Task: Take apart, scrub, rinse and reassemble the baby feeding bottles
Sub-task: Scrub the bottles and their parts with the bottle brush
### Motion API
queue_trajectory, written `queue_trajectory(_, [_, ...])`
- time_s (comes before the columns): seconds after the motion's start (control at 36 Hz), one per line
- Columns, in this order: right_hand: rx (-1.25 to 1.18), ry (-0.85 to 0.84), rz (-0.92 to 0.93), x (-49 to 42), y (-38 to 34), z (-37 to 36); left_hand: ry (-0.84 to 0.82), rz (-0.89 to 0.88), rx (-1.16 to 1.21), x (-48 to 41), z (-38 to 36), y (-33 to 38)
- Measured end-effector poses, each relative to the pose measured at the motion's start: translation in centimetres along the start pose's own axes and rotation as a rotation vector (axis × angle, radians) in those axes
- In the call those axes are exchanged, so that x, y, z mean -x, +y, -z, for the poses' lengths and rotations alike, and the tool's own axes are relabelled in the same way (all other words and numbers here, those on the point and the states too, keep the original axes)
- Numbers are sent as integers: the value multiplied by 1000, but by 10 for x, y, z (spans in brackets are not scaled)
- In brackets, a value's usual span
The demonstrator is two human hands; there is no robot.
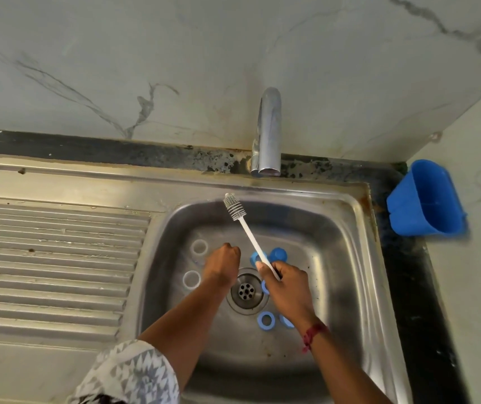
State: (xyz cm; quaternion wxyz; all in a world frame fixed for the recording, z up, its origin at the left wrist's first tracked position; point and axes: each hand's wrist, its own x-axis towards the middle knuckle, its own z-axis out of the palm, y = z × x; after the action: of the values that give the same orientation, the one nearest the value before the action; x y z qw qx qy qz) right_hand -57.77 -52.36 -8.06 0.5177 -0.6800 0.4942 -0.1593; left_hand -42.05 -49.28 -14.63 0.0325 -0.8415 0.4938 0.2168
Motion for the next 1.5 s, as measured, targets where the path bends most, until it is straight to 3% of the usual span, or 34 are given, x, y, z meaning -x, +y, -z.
queue_trajectory(0.08, [-5,15,7,2,0,7,33,23,98,1,7,5])
queue_trajectory(0.17, [12,37,2,6,1,14,98,94,383,4,19,8])
queue_trajectory(0.22, [3,56,-5,10,1,17,78,195,651,14,33,8])
queue_trajectory(0.36, [-11,78,-1,28,-7,24,70,439,1605,58,68,-7])
queue_trajectory(0.44, [-7,56,4,39,-6,25,65,466,2003,80,89,-23])
queue_trajectory(0.5, [40,53,41,46,-3,25,111,461,2140,91,102,-31])
queue_trajectory(0.58, [139,40,107,55,0,25,189,434,2161,105,115,-38])
queue_trajectory(0.81, [226,-2,256,80,-8,23,314,370,1925,133,133,-44])
queue_trajectory(1.06, [453,225,544,81,-2,20,432,362,1887,149,140,-29])
queue_trajectory(1.22, [605,359,628,79,7,16,406,424,1884,149,137,-32])
queue_trajectory(1.39, [914,467,773,88,-5,15,419,458,1767,145,137,-38])
queue_trajectory(1.5, [920,546,833,88,-19,9,465,441,1722,146,140,-37])
